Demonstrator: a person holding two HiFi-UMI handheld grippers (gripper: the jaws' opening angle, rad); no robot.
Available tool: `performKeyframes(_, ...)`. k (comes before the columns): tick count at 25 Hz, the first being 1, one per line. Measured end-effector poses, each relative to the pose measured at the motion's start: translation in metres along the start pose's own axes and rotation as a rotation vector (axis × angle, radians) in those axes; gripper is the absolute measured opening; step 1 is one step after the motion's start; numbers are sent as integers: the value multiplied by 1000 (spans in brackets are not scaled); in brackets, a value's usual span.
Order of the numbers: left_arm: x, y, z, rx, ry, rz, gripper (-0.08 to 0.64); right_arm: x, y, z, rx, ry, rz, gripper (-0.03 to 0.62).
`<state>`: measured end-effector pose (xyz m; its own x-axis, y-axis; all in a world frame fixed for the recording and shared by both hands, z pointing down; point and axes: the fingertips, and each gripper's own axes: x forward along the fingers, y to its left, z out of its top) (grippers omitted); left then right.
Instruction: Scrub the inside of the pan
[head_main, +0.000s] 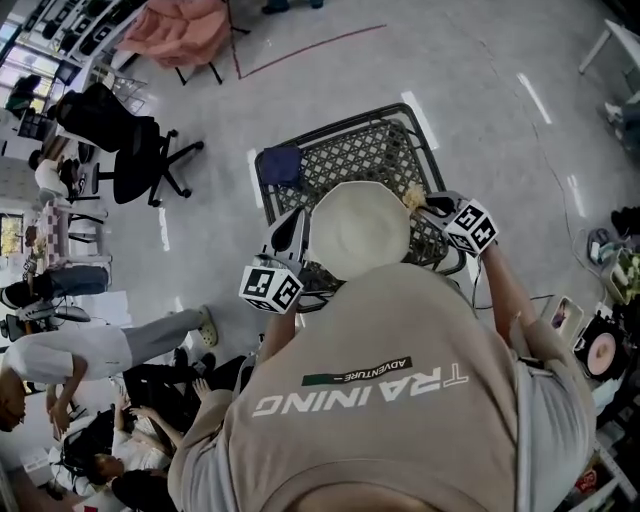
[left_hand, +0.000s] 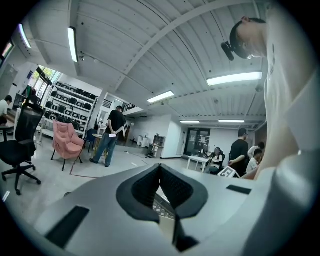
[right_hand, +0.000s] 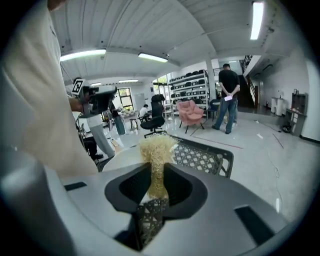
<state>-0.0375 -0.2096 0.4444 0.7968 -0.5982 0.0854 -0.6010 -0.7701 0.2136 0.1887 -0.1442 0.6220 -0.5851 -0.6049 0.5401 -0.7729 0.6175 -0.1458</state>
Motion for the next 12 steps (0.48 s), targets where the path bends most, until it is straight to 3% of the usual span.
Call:
performKeyframes(8,-14,-4,-5,2,34,33,18,15,13,-130,59,341,11,92)
performKeyframes(12,-27,-2,-1,18,45,61,18,35,26,-168,88,413,16,95)
